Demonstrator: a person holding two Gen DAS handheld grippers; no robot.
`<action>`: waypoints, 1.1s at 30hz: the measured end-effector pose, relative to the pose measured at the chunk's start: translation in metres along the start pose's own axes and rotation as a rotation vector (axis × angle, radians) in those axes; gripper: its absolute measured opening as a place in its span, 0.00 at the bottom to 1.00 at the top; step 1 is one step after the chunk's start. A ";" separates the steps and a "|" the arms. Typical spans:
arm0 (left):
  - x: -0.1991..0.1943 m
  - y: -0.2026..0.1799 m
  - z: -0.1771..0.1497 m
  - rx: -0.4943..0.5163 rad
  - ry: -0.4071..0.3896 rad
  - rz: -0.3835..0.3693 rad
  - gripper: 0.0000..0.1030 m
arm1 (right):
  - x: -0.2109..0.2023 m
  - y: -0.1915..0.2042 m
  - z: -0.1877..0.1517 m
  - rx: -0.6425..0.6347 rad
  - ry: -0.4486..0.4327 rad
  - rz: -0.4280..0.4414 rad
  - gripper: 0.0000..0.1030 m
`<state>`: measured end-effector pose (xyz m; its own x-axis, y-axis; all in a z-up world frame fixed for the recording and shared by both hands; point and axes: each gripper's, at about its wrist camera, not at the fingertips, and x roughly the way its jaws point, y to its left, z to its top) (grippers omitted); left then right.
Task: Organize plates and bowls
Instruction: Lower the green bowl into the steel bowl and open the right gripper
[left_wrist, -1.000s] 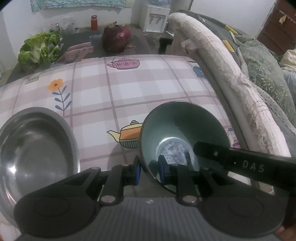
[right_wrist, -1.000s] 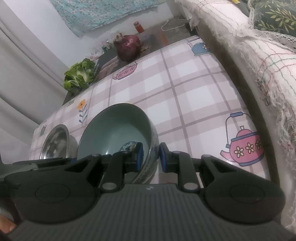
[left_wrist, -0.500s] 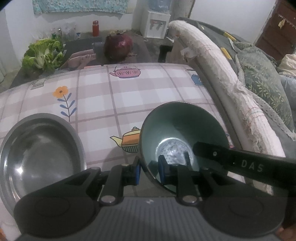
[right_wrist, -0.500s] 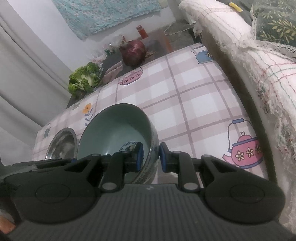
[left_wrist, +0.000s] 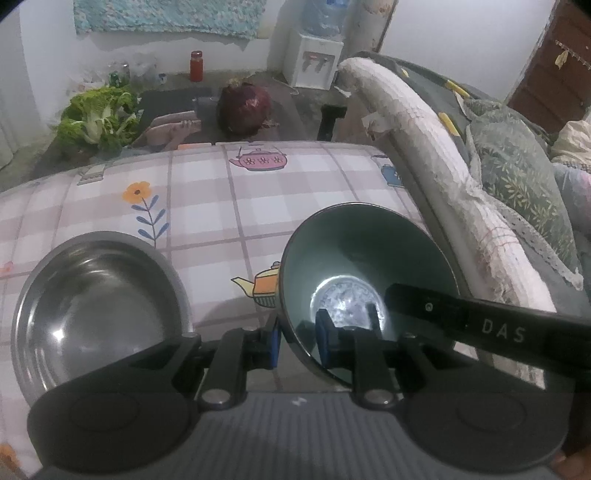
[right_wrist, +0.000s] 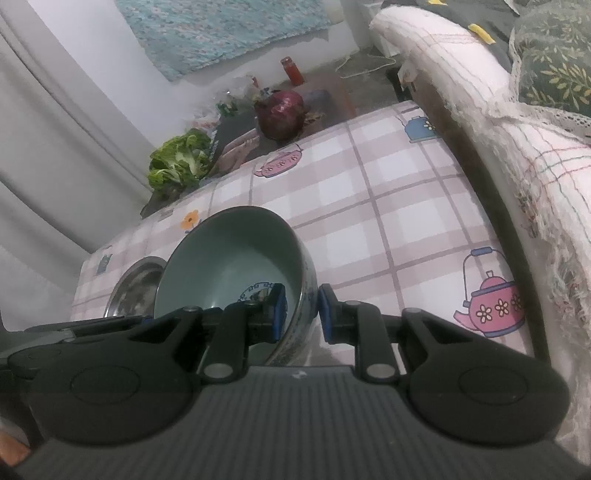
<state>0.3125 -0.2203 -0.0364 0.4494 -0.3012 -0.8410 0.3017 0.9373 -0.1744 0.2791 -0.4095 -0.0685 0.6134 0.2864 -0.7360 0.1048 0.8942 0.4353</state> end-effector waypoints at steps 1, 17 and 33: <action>-0.003 0.001 0.000 -0.003 -0.005 0.000 0.20 | -0.001 0.002 0.000 -0.004 -0.002 0.001 0.18; -0.054 0.054 -0.004 -0.075 -0.070 0.053 0.20 | -0.004 0.071 0.002 -0.079 -0.004 0.056 0.18; -0.041 0.157 -0.022 -0.204 -0.005 0.185 0.20 | 0.083 0.168 -0.017 -0.159 0.160 0.098 0.18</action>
<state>0.3230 -0.0571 -0.0409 0.4853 -0.1217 -0.8658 0.0387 0.9923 -0.1178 0.3344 -0.2302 -0.0648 0.4812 0.4142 -0.7726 -0.0813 0.8986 0.4311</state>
